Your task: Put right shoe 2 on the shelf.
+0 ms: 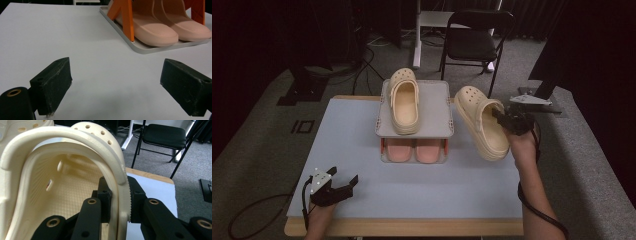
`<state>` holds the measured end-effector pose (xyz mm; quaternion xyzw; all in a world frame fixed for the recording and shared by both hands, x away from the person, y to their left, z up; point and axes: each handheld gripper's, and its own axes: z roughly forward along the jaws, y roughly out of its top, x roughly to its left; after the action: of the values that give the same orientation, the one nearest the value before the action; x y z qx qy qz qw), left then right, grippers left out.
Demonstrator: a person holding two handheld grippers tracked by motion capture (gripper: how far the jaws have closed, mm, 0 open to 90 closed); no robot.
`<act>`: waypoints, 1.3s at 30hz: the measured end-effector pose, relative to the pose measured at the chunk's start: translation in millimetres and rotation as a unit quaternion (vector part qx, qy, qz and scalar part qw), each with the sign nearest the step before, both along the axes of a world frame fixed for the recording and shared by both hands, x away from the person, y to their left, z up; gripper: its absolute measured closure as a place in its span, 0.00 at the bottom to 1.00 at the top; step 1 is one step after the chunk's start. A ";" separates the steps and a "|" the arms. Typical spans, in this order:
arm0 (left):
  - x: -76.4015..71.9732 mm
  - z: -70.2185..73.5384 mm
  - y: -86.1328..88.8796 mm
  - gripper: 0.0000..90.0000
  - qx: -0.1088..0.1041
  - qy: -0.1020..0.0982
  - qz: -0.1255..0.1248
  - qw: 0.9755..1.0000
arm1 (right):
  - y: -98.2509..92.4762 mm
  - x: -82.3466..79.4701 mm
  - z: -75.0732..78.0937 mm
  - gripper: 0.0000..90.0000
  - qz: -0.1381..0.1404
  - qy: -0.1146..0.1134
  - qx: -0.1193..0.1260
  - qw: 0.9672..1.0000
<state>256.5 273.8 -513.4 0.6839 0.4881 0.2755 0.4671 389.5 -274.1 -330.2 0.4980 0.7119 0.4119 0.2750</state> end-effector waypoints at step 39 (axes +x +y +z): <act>-1.7 1.5 1.4 0.11 0.003 -0.006 -0.004 1.000 | 99.7 43.5 22.4 0.85 -0.032 0.002 0.019 0.999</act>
<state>254.8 275.3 -511.9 0.6855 0.4817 0.2798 0.4688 433.0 -174.3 -307.8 0.5262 0.6882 0.4154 0.2775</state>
